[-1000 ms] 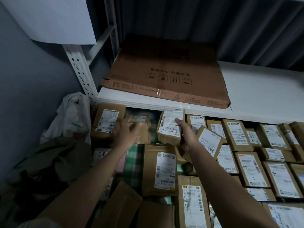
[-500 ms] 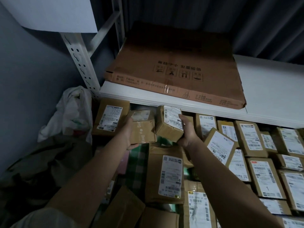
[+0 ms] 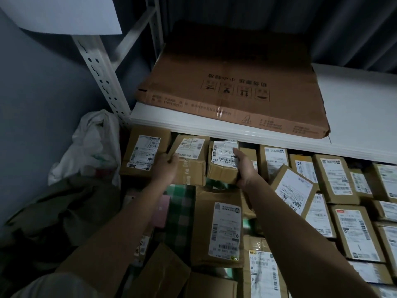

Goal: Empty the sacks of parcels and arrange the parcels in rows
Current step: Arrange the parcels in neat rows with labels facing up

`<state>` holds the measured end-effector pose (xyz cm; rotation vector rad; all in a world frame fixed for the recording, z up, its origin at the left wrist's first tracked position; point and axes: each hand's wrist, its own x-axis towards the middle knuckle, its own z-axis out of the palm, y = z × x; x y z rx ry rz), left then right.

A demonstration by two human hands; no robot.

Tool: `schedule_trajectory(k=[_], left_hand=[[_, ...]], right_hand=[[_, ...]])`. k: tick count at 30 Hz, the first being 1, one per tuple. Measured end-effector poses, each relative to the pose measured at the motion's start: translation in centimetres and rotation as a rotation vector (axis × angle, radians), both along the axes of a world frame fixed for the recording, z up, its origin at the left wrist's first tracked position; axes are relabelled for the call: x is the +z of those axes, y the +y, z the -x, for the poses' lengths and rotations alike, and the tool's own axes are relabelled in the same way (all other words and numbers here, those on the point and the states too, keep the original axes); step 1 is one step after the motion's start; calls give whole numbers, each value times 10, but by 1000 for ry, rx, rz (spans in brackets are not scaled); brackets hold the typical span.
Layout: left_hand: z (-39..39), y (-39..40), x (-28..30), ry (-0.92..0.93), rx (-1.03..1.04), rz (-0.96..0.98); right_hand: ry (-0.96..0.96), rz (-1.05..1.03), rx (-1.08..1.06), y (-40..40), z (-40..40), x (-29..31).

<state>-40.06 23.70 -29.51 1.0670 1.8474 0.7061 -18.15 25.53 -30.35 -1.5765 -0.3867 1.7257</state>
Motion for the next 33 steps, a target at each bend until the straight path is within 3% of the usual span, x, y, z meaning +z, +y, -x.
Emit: schedule_trajectory(k=[5, 10, 17, 22, 24, 28, 33], left_hand=[[1, 0, -5, 108, -18, -33], [-2, 0, -1, 691, -228, -95], [-1, 5, -10, 686, -477, -64], [3, 0, -16, 581, -465, -87], [3, -8, -19, 641, -496, -109], [0, -12, -27, 975, -671, -84], [-13, 0, -21, 1039, -694, -39]], right_hand=[[-43, 16, 22, 1, 10, 2], [-81, 9, 29, 3, 14, 0], [-71, 36, 16, 4, 14, -12], [-79, 35, 69, 6, 20, -19], [-87, 22, 95, 6, 22, -23], [-140, 51, 106, 5, 23, -33], [-361, -27, 203, 5, 18, -27]])
